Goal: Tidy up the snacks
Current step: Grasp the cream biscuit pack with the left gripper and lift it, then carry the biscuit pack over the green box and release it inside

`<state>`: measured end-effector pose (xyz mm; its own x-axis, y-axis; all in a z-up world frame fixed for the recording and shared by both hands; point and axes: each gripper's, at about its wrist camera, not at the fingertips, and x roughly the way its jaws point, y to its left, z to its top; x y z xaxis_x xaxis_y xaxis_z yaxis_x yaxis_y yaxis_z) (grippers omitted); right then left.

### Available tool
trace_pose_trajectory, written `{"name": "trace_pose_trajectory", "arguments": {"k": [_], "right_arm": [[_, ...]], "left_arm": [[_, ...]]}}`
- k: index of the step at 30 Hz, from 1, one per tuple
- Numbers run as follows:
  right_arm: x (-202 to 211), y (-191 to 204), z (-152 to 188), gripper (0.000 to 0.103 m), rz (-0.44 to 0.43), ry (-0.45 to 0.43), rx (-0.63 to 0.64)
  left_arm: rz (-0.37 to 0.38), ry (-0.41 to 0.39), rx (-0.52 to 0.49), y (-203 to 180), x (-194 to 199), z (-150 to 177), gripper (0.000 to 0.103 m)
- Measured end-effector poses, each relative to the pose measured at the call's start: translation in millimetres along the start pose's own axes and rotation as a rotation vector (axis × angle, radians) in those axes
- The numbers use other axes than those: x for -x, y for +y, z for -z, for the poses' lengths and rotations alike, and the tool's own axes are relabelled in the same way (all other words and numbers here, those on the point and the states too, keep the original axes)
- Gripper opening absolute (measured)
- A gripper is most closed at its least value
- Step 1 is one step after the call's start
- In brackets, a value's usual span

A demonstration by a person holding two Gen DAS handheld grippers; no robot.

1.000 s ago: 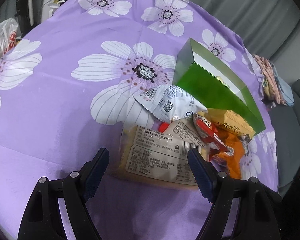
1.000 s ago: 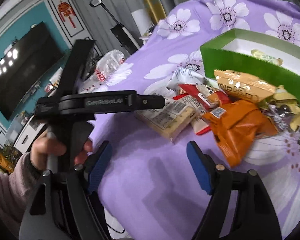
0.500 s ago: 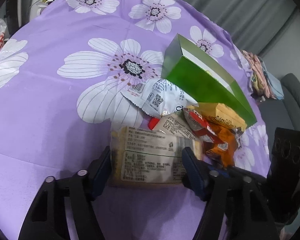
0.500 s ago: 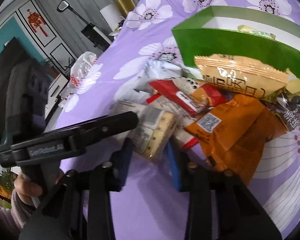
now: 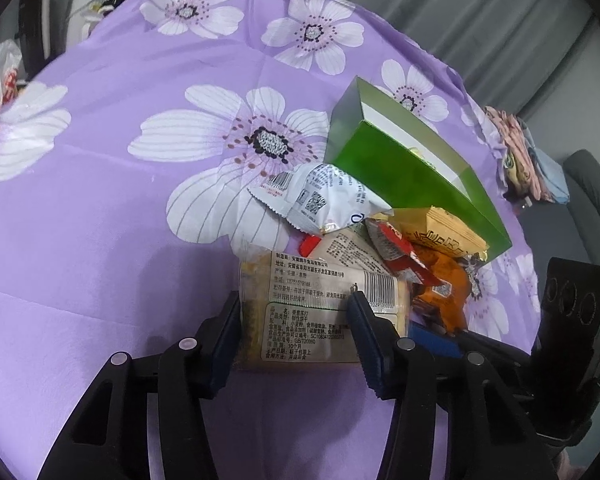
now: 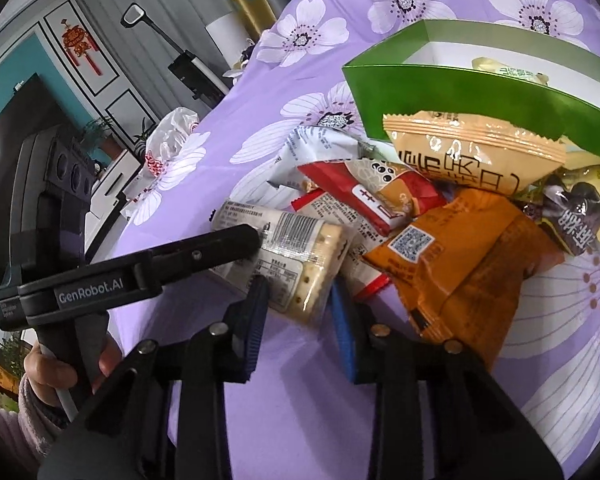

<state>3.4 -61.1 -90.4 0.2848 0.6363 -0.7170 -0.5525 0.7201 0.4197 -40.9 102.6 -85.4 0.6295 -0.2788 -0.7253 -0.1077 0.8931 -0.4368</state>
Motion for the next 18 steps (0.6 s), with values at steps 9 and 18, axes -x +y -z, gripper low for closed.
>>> {"name": "trace_pose_trajectory", "arguments": {"k": [9,18], "right_arm": [[22.9,17.9,-9.4,0.033,-0.013,-0.078,0.054],[51.4,16.4,-29.3,0.033,0.025,-0.175,0.074]], "left_arm": [[-0.007,-0.078,-0.032,-15.1,27.8,-8.0,0.053],[0.021,-0.142,-0.103,-42.7,39.5,-31.3,0.053]]}}
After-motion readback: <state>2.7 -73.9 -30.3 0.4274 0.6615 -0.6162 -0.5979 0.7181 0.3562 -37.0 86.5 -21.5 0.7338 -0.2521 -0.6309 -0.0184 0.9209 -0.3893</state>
